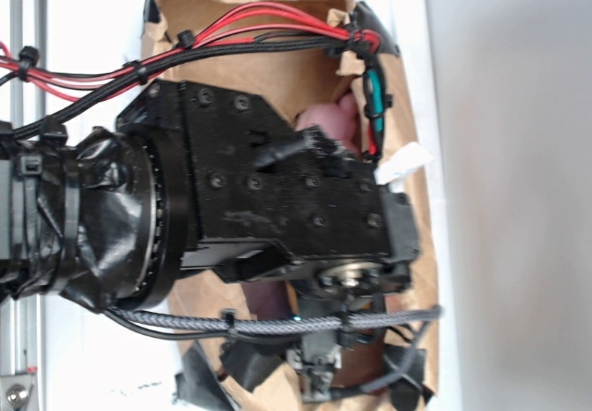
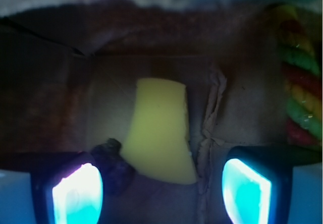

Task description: Grab the green sponge.

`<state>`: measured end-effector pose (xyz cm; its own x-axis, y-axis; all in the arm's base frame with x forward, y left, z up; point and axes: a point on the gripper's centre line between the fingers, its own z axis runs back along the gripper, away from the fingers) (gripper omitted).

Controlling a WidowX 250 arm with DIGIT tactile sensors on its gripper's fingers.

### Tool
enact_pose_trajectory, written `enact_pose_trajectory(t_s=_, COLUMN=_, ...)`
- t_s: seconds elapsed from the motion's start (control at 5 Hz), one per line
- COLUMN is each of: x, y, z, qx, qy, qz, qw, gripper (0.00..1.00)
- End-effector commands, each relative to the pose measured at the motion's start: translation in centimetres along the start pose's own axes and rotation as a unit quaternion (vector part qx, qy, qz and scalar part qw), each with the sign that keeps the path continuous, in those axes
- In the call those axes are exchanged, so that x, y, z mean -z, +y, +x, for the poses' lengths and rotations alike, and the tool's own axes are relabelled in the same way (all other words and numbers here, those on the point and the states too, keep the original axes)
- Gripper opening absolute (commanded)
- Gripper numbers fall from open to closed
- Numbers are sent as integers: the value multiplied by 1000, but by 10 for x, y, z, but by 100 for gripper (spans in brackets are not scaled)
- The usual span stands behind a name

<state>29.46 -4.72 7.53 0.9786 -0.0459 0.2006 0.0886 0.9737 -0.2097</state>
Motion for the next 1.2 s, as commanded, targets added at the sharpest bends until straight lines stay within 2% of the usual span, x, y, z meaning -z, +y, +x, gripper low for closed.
enact_pose_trajectory(t_s=0.0, x=-9, y=-2, z=-4, qx=25, qy=-35, qz=-19, qw=999, gripper=100)
enact_pose_trajectory(t_s=0.2, x=-2, y=-10, z=7, qx=16, qy=-42, qz=-54, qw=998, gripper=100)
enact_pose_trajectory(t_s=0.4, x=9, y=-19, z=20, qx=15, qy=-37, qz=-44, qw=998, gripper=100)
enact_pose_trajectory(t_s=0.6, x=11, y=-26, z=29, qx=16, qy=-34, qz=-66, qw=997, gripper=100)
enact_pose_trajectory(t_s=0.8, x=15, y=-27, z=36, qx=4, qy=-28, qz=-67, qw=997, gripper=100)
enact_pose_trajectory(t_s=1.0, x=28, y=-21, z=42, qx=-7, qy=-22, qz=-55, qw=998, gripper=100)
